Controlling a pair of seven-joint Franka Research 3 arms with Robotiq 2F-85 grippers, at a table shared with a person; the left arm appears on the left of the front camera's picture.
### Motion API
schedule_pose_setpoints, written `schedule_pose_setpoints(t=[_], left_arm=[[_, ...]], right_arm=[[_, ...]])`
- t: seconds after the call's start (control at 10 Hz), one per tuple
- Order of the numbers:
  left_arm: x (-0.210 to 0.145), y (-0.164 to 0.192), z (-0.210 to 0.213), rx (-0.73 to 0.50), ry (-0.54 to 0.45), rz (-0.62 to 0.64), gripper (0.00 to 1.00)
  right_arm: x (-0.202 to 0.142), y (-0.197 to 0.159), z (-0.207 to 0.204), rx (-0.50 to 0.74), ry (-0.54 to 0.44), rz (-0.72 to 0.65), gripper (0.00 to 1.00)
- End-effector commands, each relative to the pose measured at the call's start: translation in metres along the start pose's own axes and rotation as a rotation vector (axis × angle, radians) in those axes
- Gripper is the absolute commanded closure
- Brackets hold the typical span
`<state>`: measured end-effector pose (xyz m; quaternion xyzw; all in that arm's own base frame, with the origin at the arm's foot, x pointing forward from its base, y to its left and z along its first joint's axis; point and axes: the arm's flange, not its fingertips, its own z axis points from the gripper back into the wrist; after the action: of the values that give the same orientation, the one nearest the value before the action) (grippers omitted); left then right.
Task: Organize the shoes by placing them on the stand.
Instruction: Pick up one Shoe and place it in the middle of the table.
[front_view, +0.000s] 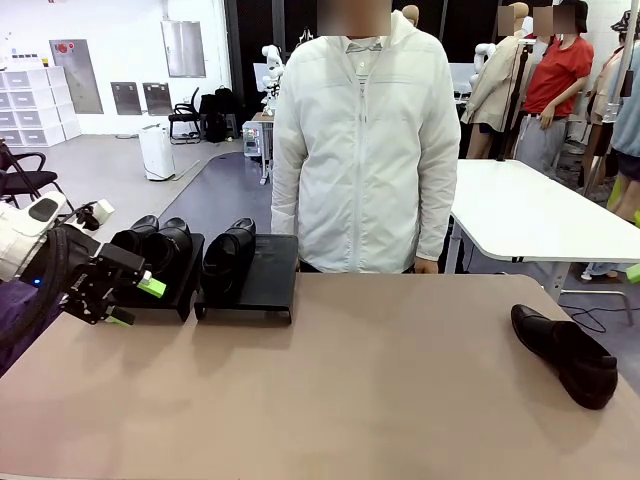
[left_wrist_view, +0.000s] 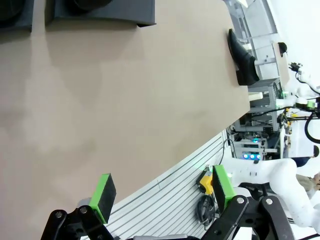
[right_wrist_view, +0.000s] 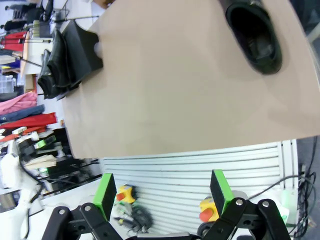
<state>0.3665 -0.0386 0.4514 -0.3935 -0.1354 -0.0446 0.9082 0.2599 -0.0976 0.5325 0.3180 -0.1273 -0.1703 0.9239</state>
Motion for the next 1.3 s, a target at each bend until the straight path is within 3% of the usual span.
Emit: schedule_pose_setpoints(t=[0.0,0.3,0.4,0.5,0.8,1.0,1.1,1.2], left_arm=[[0.001,0.000,0.003,0.002,0.003,-0.001,0.00],[0.001,0.000,0.003,0.002,0.003,-0.001,0.00],[0.001,0.000,0.003,0.002,0.003,-0.001,0.00],[0.001,0.000,0.003,0.002,0.003,-0.001,0.00],[0.001,0.000,0.003,0.002,0.003,-0.001,0.00],[0.001,0.000,0.003,0.002,0.003,-0.001,0.00],[0.001,0.000,0.003,0.002,0.003,-0.001,0.00],[0.001,0.000,0.003,0.002,0.003,-0.001,0.00]], right_arm=[[0.038,0.016,-0.067,-0.227,-0.054,0.124,0.00],[0.075,0.008,-0.120,-0.398,-0.206,0.286,0.00],[0.074,0.011,-0.133,-0.421,-0.167,0.314,0.00],[0.074,0.027,-0.106,-0.347,-0.145,0.234,0.00],[0.085,0.023,-0.121,-0.383,-0.151,0.276,0.00],[0.104,0.021,-0.162,-0.536,0.008,0.435,0.00],[0.112,0.015,-0.181,-0.544,0.082,0.518,0.00],[0.123,0.006,-0.196,-0.596,0.079,0.542,0.00]])
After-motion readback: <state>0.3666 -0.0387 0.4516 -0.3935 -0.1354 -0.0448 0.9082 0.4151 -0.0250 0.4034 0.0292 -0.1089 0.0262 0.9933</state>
